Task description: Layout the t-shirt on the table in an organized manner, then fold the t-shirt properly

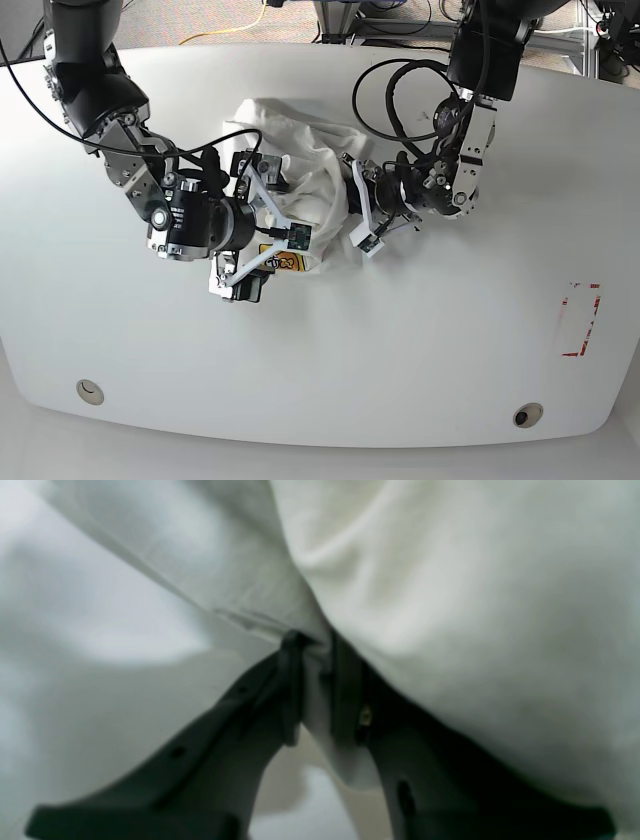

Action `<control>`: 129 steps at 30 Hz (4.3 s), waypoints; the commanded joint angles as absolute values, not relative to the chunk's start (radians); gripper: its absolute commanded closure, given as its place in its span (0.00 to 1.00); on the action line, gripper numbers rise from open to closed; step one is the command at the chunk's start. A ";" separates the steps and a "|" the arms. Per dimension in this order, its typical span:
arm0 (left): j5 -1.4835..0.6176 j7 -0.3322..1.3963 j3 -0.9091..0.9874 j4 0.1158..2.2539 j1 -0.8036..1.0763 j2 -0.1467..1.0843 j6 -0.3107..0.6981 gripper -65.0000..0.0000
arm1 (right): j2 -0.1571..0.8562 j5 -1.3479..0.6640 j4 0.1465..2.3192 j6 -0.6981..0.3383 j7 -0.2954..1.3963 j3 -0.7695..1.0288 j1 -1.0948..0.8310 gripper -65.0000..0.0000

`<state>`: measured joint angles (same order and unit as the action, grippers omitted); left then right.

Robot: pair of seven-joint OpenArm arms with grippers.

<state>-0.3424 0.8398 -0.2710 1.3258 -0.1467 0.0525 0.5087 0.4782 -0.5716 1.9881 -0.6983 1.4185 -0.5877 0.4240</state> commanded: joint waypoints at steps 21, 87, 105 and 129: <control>-0.303 0.863 0.042 1.512 -0.148 -0.025 0.627 0.87 | 0.438 -0.711 1.997 -0.698 1.396 -0.550 0.406 0.00; -0.303 0.880 0.093 1.537 -0.148 0.079 0.673 0.46 | 0.226 -0.449 1.828 -0.698 1.122 -0.308 0.242 0.00; -0.302 0.883 0.134 1.618 -0.140 0.105 0.673 0.46 | 0.220 -0.455 1.690 -0.698 1.035 -0.311 0.243 0.83; -0.300 0.883 0.136 1.715 -0.064 0.188 0.674 0.46 | 0.107 -0.450 1.698 -0.698 1.050 -0.315 0.406 0.97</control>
